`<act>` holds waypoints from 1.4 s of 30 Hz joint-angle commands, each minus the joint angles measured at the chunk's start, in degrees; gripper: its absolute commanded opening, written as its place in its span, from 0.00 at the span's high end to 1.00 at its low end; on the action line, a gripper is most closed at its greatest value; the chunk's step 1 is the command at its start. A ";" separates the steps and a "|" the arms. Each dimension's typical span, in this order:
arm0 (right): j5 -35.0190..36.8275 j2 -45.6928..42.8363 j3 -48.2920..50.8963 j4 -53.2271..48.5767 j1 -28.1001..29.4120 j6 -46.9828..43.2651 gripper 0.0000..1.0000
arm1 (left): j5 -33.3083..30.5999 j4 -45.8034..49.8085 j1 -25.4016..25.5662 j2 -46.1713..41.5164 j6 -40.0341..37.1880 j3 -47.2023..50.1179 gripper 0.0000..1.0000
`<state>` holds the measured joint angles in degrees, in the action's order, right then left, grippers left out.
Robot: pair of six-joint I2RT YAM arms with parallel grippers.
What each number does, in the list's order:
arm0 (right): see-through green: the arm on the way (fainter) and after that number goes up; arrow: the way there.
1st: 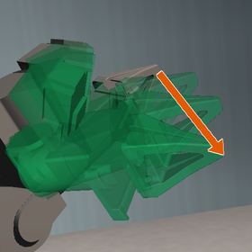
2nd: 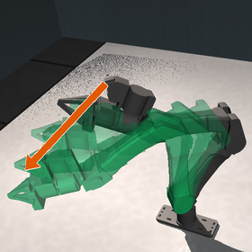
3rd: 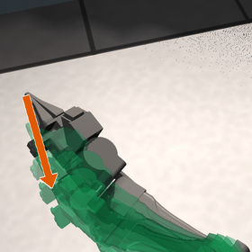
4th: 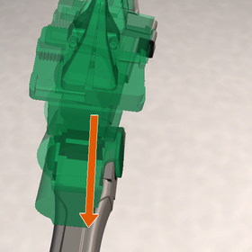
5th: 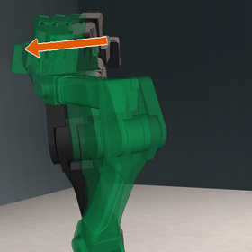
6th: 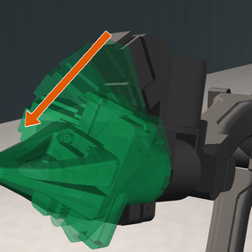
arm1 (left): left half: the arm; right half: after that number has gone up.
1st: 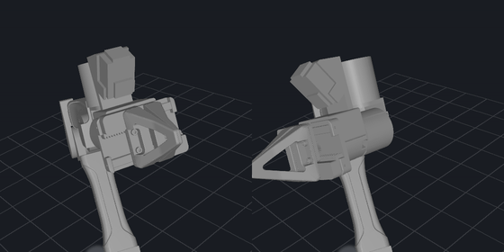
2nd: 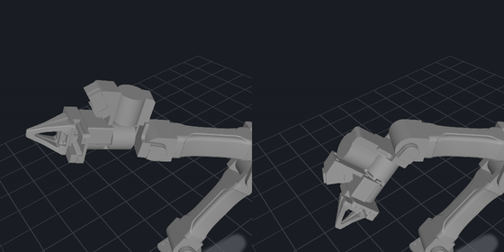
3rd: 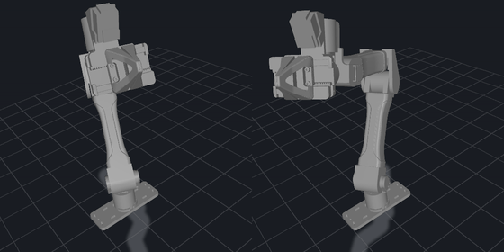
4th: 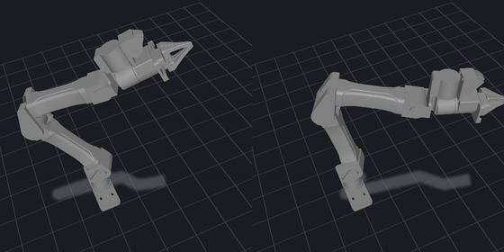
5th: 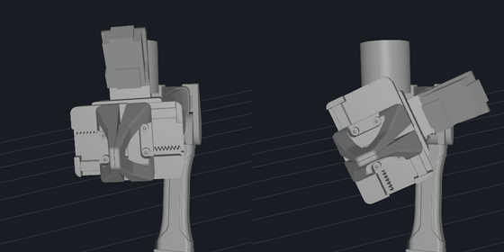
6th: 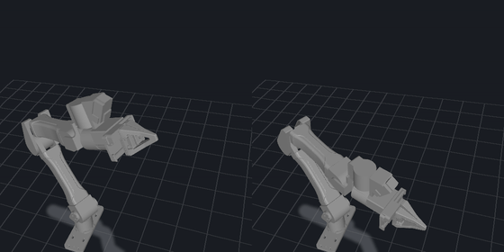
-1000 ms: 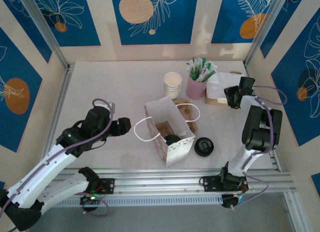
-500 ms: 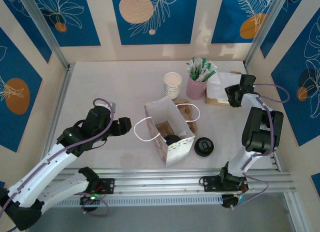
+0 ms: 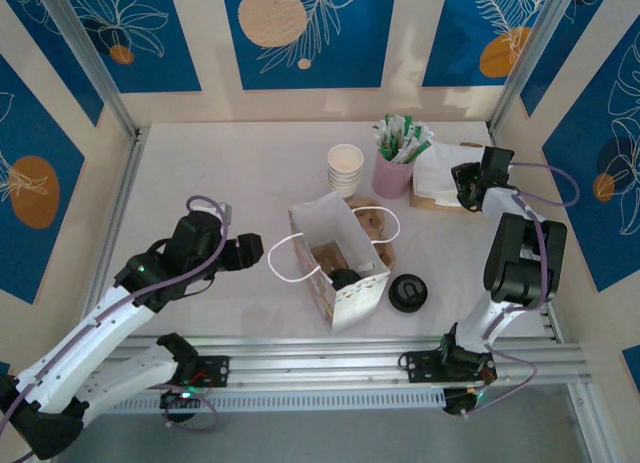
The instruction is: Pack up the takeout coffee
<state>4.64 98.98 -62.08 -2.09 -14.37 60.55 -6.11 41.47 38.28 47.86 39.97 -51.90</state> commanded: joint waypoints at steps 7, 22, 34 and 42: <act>0.23 2.45 1.17 1.68 0.40 1.94 0.51 | -0.57 0.25 0.40 -0.13 -0.12 -1.80 0.25; 0.32 -2.65 1.33 2.16 1.10 -2.31 1.00 | -4.42 6.69 0.43 -1.24 -6.29 -8.02 0.25; -14.25 -30.84 1.38 -8.74 -0.10 -26.99 1.00 | -2.07 15.58 0.47 -5.10 -21.68 -19.14 0.28; -34.59 -48.13 -5.41 -23.98 0.84 -40.62 1.00 | 7.24 10.83 0.43 -4.85 -27.74 -21.58 0.29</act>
<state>-18.33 54.65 -64.29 -18.06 -14.33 27.92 -4.45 54.57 38.30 42.19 16.36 -72.20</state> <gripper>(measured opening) 0.067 0.717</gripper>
